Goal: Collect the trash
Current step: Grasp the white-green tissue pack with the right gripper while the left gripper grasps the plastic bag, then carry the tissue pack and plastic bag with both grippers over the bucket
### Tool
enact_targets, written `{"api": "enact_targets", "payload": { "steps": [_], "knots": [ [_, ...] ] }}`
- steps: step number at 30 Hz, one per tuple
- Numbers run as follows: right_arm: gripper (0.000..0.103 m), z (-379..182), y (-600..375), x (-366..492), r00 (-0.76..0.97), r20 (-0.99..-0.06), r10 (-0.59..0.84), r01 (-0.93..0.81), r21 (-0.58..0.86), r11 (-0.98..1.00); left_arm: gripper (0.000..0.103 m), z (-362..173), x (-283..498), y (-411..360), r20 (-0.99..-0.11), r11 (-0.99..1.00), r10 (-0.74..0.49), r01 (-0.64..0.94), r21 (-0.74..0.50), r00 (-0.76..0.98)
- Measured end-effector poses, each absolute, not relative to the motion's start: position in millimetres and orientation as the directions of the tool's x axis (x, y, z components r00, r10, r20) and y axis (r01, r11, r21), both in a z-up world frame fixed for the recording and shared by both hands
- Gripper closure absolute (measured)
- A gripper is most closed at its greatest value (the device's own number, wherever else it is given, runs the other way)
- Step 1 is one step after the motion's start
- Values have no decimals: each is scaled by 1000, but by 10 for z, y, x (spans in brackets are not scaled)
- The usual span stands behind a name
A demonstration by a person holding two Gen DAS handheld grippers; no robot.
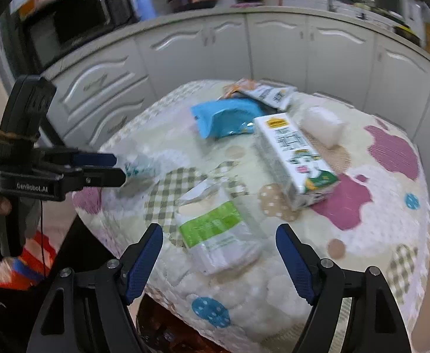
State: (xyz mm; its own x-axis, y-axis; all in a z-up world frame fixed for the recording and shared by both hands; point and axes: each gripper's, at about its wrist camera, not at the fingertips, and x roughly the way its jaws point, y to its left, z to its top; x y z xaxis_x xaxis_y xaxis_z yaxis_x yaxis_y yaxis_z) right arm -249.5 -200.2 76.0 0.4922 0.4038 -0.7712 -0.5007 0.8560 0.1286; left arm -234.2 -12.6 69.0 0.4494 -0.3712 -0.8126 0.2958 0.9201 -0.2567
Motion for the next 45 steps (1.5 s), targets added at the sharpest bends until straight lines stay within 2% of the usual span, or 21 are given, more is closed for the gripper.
{"api": "enact_targets", "payload": {
  "steps": [7, 12, 18, 19, 21, 22, 27, 45],
  "knots": [
    [26, 538, -1843, -2329, 449, -810, 378, -544, 88, 835, 36, 506, -2210, -101, -826, 935, -307, 311, -171, 472],
    [26, 439, -1820, -2271, 450, -813, 370, -535, 86, 840, 36, 427, -2061, -90, -827, 936, -311, 305, -178, 469],
    [46, 394, -1837, -2242, 451, -801, 394, -517, 125, 847, 37, 389, -1903, -20, -816, 932, -339, 283, -224, 468],
    [49, 393, -1844, -2241, 449, -798, 403, -514, 138, 846, 40, 389, -1884, -5, -811, 932, -345, 278, -235, 472],
    [57, 402, -1857, -2246, 451, -794, 407, -510, 145, 848, 67, 381, -1859, 10, -811, 939, -328, 257, -227, 483],
    [59, 413, -1869, -2249, 456, -790, 410, -508, 147, 849, 72, 364, -1838, 25, -816, 946, -310, 242, -215, 487],
    [66, 500, -1892, -2295, 489, -770, 410, -501, 137, 855, 78, 423, -1857, 60, -802, 933, -353, 242, -266, 482],
    [67, 1083, -2305, -2590, 638, -660, 397, -433, 119, 893, 79, 1007, -2098, -691, -722, 885, -439, 396, -244, 535]
  ]
}}
